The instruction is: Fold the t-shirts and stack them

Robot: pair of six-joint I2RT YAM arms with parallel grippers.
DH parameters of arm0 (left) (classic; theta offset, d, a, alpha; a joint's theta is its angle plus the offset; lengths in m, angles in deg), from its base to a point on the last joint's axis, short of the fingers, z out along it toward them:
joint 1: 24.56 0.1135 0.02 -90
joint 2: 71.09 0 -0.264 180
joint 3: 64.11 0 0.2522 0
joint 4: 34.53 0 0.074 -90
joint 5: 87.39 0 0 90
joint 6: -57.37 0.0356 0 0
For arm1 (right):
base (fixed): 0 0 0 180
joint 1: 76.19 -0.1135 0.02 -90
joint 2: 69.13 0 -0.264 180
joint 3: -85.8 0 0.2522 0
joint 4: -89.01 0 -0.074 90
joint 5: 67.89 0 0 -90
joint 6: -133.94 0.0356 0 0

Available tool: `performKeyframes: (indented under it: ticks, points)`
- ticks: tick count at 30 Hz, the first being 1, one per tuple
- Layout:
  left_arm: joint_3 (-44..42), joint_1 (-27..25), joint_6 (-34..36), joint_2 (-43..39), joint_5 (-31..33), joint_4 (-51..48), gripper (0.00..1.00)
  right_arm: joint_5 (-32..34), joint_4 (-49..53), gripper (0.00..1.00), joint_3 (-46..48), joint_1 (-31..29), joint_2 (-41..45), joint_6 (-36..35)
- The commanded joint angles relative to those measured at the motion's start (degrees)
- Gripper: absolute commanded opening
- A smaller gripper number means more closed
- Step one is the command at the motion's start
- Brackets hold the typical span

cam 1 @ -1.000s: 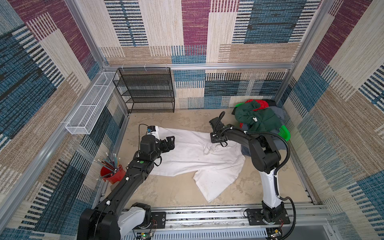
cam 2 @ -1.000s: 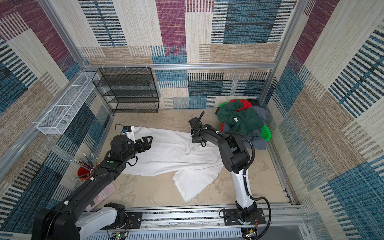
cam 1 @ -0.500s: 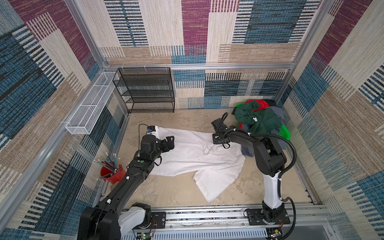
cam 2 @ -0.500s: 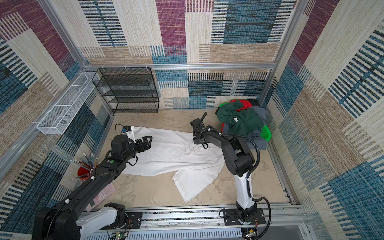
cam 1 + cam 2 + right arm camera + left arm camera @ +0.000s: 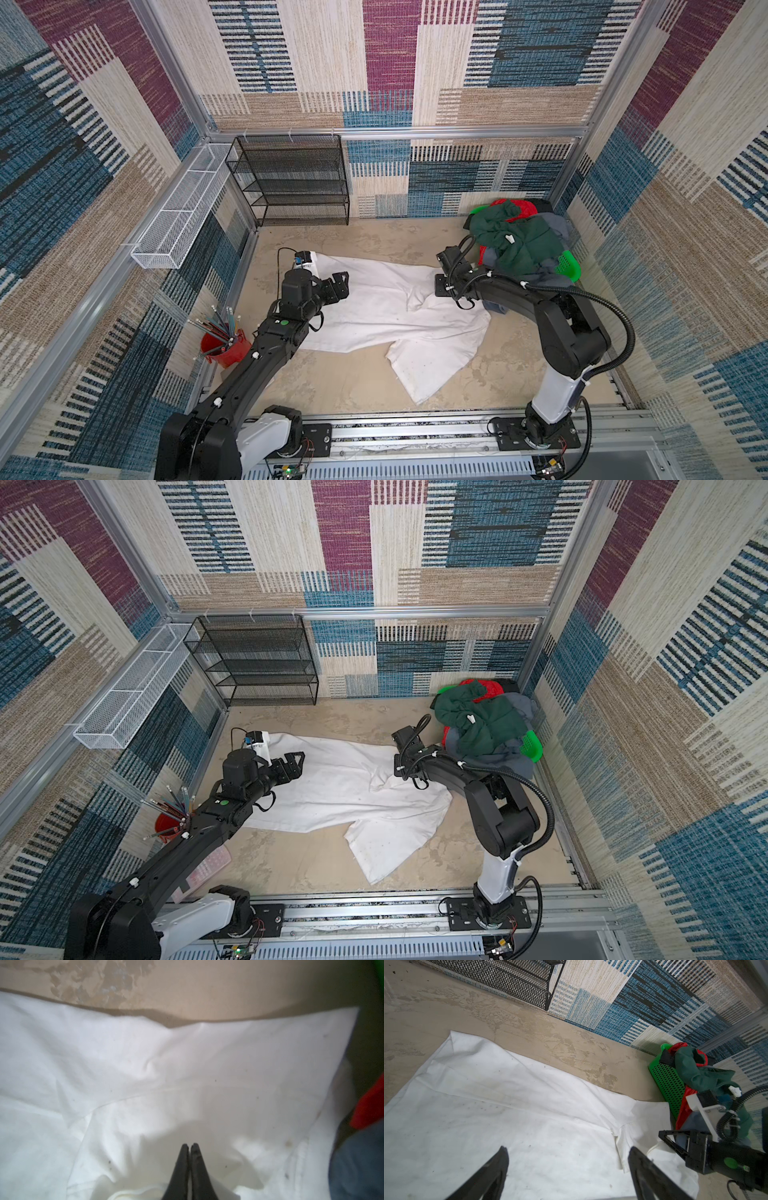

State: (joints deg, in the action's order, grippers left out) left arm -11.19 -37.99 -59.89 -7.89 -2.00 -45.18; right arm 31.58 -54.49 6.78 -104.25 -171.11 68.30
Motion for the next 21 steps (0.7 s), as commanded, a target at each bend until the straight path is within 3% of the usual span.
performKeyframes:
  ticks: [1,10,11,13,18,21]
  points:
    - [0.5,0.0,-0.9,0.1,0.9,-0.3,0.91,-3.1,-5.4,0.1,4.0,0.0,2.4,3.7]
    - [0.9,0.0,-0.4,1.0,1.3,-0.7,0.91,-8.2,-11.0,0.15,14.5,-0.2,11.5,8.0]
    - [1.0,0.0,-0.4,1.1,1.3,-0.7,0.91,-8.3,-11.2,0.18,15.2,-0.2,12.1,8.2]
    - [1.1,0.0,-0.3,1.5,1.3,-0.7,0.91,-8.3,-11.2,0.34,16.5,-0.2,12.9,8.9]
    - [1.8,0.0,0.0,2.2,1.1,-1.4,0.91,-11.0,-10.9,0.36,20.3,-0.2,16.1,11.1]
    - [1.4,-0.1,0.2,2.2,1.2,-1.2,0.91,-8.6,-9.9,0.49,22.4,-0.2,19.2,13.0]
